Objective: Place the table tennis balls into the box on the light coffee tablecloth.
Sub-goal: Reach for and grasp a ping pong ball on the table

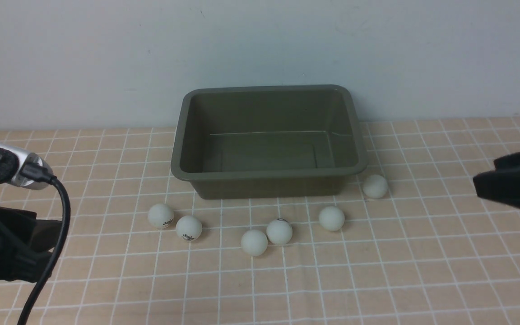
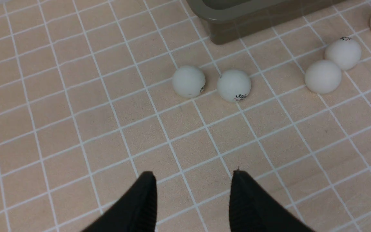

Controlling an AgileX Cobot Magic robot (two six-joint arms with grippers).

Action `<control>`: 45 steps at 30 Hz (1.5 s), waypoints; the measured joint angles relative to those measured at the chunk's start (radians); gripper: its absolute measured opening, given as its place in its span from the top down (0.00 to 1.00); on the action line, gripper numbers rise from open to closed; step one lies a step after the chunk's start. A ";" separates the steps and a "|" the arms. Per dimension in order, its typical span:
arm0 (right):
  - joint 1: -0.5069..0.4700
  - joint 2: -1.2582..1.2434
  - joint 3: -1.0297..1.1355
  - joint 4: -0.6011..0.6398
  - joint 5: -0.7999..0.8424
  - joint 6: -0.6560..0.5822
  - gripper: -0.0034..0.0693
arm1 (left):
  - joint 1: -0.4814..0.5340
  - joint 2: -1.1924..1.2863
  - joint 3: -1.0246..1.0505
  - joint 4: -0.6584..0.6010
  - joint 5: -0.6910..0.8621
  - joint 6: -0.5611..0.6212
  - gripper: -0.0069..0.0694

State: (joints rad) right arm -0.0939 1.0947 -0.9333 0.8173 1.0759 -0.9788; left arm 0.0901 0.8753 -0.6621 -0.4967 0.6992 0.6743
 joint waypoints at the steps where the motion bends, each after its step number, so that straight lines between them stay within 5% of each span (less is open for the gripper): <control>1: 0.011 0.039 -0.027 -0.019 0.007 0.012 0.53 | 0.000 0.000 0.000 0.000 -0.003 0.000 0.57; 13: 0.271 0.469 -0.333 -0.438 -0.042 0.223 0.51 | 0.000 0.003 0.000 -0.002 -0.025 0.002 0.57; 23: 0.271 0.733 -0.520 -0.463 -0.100 0.334 0.30 | 0.000 0.003 0.000 -0.002 -0.025 0.021 0.57; 45: 0.271 0.952 -0.546 -0.495 -0.284 0.260 0.28 | 0.000 0.003 0.000 -0.002 -0.025 0.028 0.57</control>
State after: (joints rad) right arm 0.1769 2.0467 -1.4794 0.3226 0.7915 -0.7189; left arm 0.0901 0.8787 -0.6621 -0.4991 0.6740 0.7020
